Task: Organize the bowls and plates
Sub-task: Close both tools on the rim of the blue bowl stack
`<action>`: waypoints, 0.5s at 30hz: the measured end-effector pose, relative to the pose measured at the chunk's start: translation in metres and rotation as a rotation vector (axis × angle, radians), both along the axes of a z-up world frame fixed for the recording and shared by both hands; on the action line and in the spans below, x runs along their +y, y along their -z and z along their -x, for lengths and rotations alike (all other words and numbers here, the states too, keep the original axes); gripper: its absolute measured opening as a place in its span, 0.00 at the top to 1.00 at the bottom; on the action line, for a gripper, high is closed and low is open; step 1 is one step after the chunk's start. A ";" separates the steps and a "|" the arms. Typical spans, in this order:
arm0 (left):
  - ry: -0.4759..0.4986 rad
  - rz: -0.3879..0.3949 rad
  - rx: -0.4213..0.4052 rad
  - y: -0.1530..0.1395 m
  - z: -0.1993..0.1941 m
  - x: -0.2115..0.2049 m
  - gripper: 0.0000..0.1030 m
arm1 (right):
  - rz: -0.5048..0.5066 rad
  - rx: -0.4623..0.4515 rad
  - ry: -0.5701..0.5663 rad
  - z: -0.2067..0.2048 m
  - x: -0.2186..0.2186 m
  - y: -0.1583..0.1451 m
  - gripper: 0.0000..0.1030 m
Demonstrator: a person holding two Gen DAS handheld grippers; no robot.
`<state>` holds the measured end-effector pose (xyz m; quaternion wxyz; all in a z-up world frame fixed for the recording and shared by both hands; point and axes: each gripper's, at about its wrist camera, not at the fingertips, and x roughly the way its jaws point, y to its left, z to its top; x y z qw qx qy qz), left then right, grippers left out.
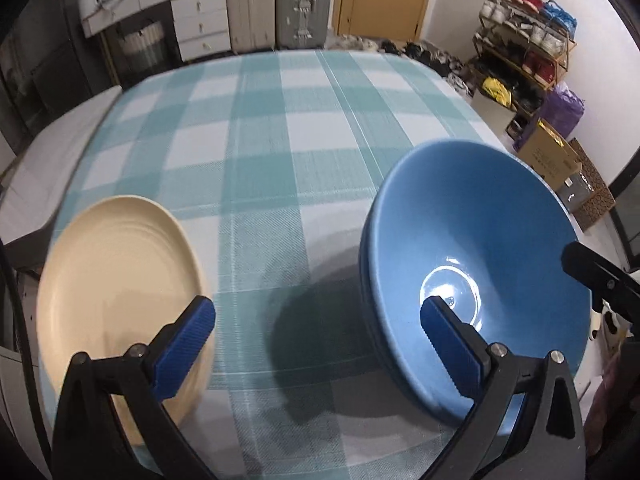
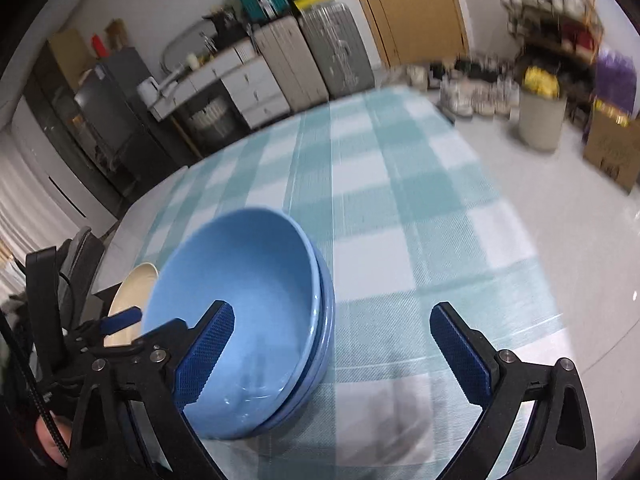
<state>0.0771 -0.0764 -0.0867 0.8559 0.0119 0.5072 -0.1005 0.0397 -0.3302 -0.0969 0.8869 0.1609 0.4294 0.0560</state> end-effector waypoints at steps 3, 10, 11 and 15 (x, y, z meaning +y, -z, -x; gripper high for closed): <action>0.029 0.013 0.048 0.007 -0.005 -0.005 0.01 | -0.053 0.046 -0.019 -0.012 -0.002 0.012 0.20; 0.089 -0.016 0.032 0.006 -0.013 -0.016 0.13 | -0.107 0.169 -0.059 -0.030 -0.004 0.031 0.58; 0.094 -0.015 0.041 0.007 -0.016 -0.015 0.25 | -0.086 0.170 -0.073 -0.031 -0.001 0.030 0.60; 0.131 0.090 0.138 0.013 -0.028 -0.013 0.61 | -0.079 0.188 -0.108 -0.034 0.005 0.028 0.71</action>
